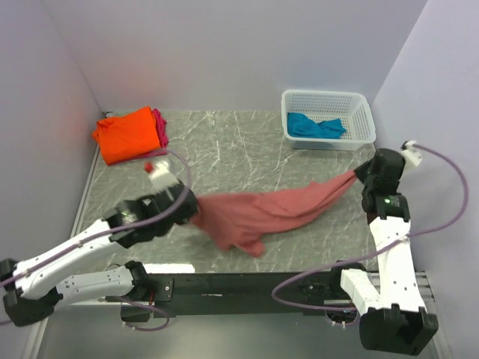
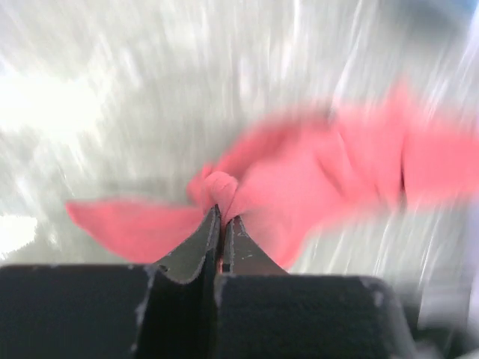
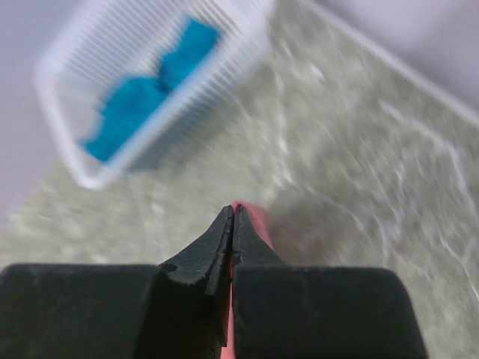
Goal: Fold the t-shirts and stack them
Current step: Flatten the tshirt out
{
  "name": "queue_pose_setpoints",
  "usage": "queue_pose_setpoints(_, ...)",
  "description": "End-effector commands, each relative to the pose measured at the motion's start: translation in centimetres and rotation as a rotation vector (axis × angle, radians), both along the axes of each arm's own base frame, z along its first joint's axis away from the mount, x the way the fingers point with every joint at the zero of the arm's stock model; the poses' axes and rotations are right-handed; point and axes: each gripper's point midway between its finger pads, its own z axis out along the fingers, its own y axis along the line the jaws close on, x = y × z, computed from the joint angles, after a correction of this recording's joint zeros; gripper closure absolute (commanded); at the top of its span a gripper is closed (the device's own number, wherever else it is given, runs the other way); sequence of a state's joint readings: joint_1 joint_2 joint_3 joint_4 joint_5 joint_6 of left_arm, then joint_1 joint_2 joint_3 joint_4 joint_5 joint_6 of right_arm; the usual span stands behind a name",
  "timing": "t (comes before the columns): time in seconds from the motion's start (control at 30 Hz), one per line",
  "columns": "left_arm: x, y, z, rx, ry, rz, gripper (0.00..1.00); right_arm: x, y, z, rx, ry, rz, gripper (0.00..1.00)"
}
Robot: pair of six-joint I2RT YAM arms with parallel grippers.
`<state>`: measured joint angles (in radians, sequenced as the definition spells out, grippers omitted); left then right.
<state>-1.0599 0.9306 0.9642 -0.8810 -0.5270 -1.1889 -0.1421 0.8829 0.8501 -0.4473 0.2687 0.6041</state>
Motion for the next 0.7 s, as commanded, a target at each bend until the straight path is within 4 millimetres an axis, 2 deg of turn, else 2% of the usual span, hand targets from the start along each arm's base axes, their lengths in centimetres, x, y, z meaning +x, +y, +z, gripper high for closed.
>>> queue_pose_setpoints(0.0,6.7,9.3,7.7,0.149,-0.326,0.399,0.99,0.2,-0.6,10.0,-0.071,-0.24,-0.009,1.0)
queue_pose_setpoints(0.03,7.8,9.6,10.0,0.116,-0.368,0.41,0.99,0.0,-0.7,11.1,-0.079,-0.249,-0.015,1.0)
queue_pose_setpoints(0.07,8.8,10.3,11.4,0.109,-0.4,0.428,0.99,-0.3,-0.9,14.1,-0.097,-0.304,-0.024,1.0)
queue_pose_setpoints(0.1,10.6,12.6,14.5,0.108,-0.48,0.491,0.99,-0.3,-1.2,14.9,-0.106,-0.305,-0.037,1.0)
queue_pose_setpoints(0.13,11.6,14.4,17.6,0.051,-0.508,0.544,0.99,-0.2,-1.6,18.3,-0.131,-0.349,-0.049,1.0)
queue_pose_setpoints(0.17,11.6,14.5,17.7,0.053,-0.51,0.55,0.99,-0.6,-1.6,20.0,-0.136,-0.385,-0.05,1.0)
queue_pose_setpoints(0.2,12.0,15.0,18.4,0.047,-0.525,0.576,0.99,-0.2,-1.8,20.5,-0.136,-0.38,-0.053,1.0)
queue_pose_setpoints(0.23,12.2,15.8,20.6,0.036,-0.572,0.6,0.99,-0.3,-1.8,20.8,-0.135,-0.367,-0.056,1.0)
queue_pose_setpoints(0.27,12.3,16.0,21.5,0.036,-0.586,0.599,0.99,-0.5,-1.4,22.6,-0.133,-0.404,-0.033,1.0)
queue_pose_setpoints(0.3,12.6,15.5,22.1,0.027,-0.589,0.575,0.99,-0.8,-1.1,23.3,-0.14,-0.419,-0.015,1.0)
queue_pose_setpoints(0.33,12.3,15.4,24.0,0.017,-0.621,0.552,0.99,-1.1,-0.7,24.0,-0.143,-0.44,0.003,1.0)
queue_pose_setpoints(0.4,12.1,14.6,25.3,0.0,-0.64,0.496,0.99,-2.3,0.3,25.4,-0.15,-0.492,0.052,1.0)
queue_pose_setpoints(0.47,11.1,15.0,27.4,-0.033,-0.693,0.491,0.99,-3.1,0.8,25.8,-0.149,-0.517,0.072,1.0)
queue_pose_setpoints(0.57,9.7,15.3,28.4,-0.062,-0.737,0.473,0.99,-5.3,1.6,26.6,-0.155,-0.569,0.095,1.0)
queue_pose_setpoints(0.67,7.5,16.1,30.0,-0.109,-0.789,0.467,0.99,-7.8,1.9,27.6,-0.177,-0.599,0.088,1.0)
